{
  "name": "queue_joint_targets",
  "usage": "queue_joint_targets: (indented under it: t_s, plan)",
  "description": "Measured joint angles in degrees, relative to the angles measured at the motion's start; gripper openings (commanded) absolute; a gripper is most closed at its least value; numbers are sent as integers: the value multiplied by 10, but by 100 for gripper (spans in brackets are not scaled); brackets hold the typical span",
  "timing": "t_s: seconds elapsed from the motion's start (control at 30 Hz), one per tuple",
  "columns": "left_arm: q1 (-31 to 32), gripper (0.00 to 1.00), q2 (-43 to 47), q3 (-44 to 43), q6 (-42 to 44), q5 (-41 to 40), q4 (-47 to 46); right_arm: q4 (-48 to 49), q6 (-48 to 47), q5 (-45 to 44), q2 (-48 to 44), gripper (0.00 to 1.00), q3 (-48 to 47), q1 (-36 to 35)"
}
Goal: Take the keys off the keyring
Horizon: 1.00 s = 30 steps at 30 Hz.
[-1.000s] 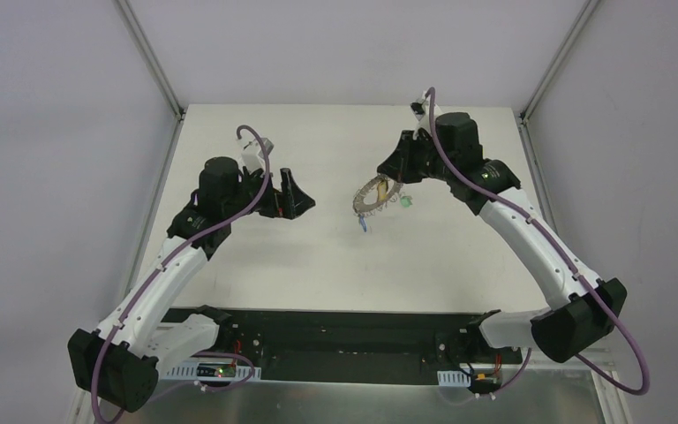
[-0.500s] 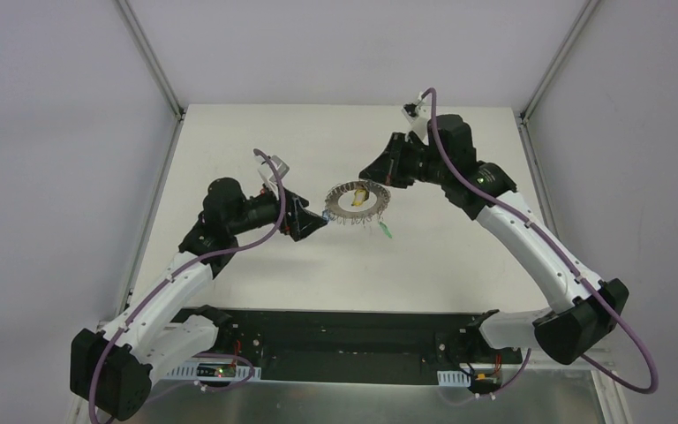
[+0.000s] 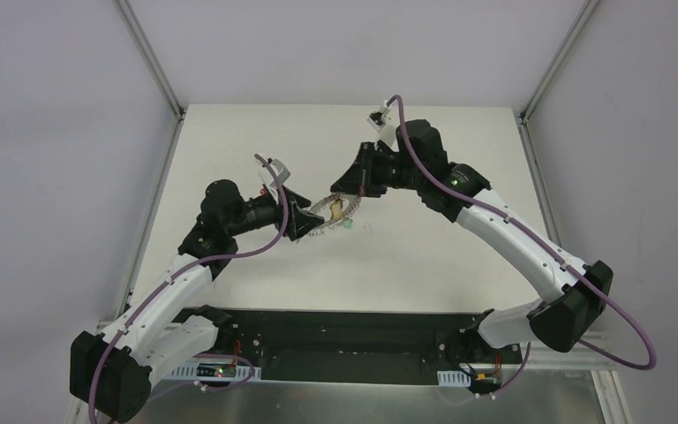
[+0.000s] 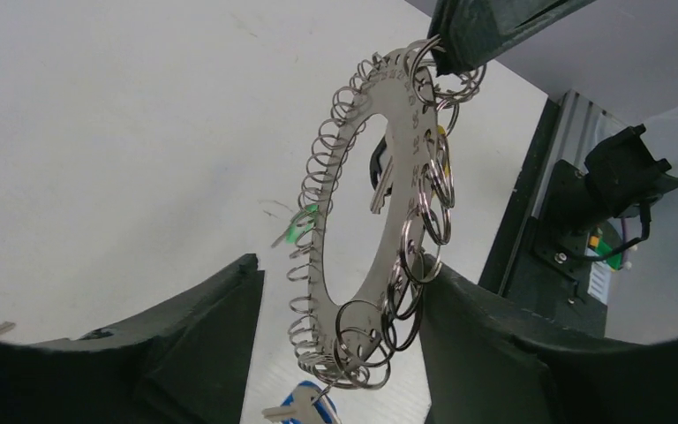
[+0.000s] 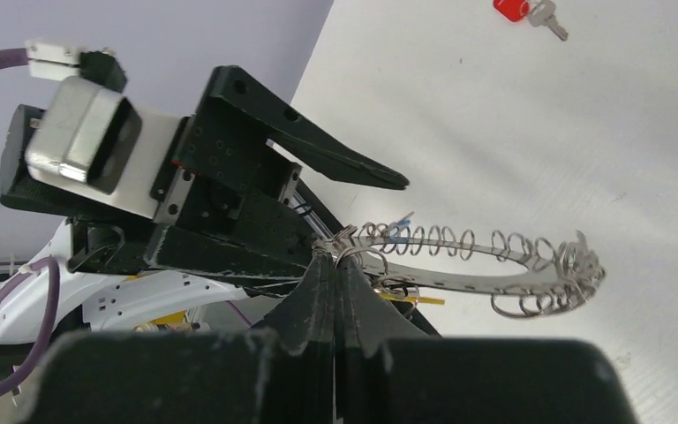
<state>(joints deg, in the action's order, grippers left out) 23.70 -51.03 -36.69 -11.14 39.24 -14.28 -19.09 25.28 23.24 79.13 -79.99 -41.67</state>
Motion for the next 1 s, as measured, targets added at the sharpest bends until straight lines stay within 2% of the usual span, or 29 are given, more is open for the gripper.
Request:
queue_joint_targets:
  t_s: [0.03,0.07,0.1,0.13,0.2,0.23,0.27,0.4,0.5,0.67,0.83,1.0]
  plan:
    - [0,43,-4,0,0,3,0,0,1,0,2,0,-4,-5]
    - [0,26,-8,0,0,7,2,1,1,0,4,0,-7,-9]
    - [0,15,-10,0,2,10,3,1,2,0,5,0,-10,-12]
    - [0,0,-12,-1,1,12,5,1,2,0,5,10,-12,-14]
    - [0,0,-13,-3,12,19,13,5,0,-6,5,52,-15,-17]
    - [0,0,-13,-7,15,26,19,7,4,-7,5,64,-16,-17]
    - [4,0,-13,-12,18,25,28,7,8,-5,5,69,-17,-17]
    - [6,0,-10,-15,34,14,66,10,-9,-31,-16,71,-2,-21]
    - [6,0,2,-15,47,7,79,14,-24,-64,-68,71,57,-21]
    - [6,0,18,-15,57,11,79,29,-78,-103,-168,63,164,-20]
    - [6,0,17,-15,58,29,78,67,-153,-90,-215,65,244,-20]
    - [7,0,18,-15,58,59,68,76,-223,-70,-215,69,263,-20]
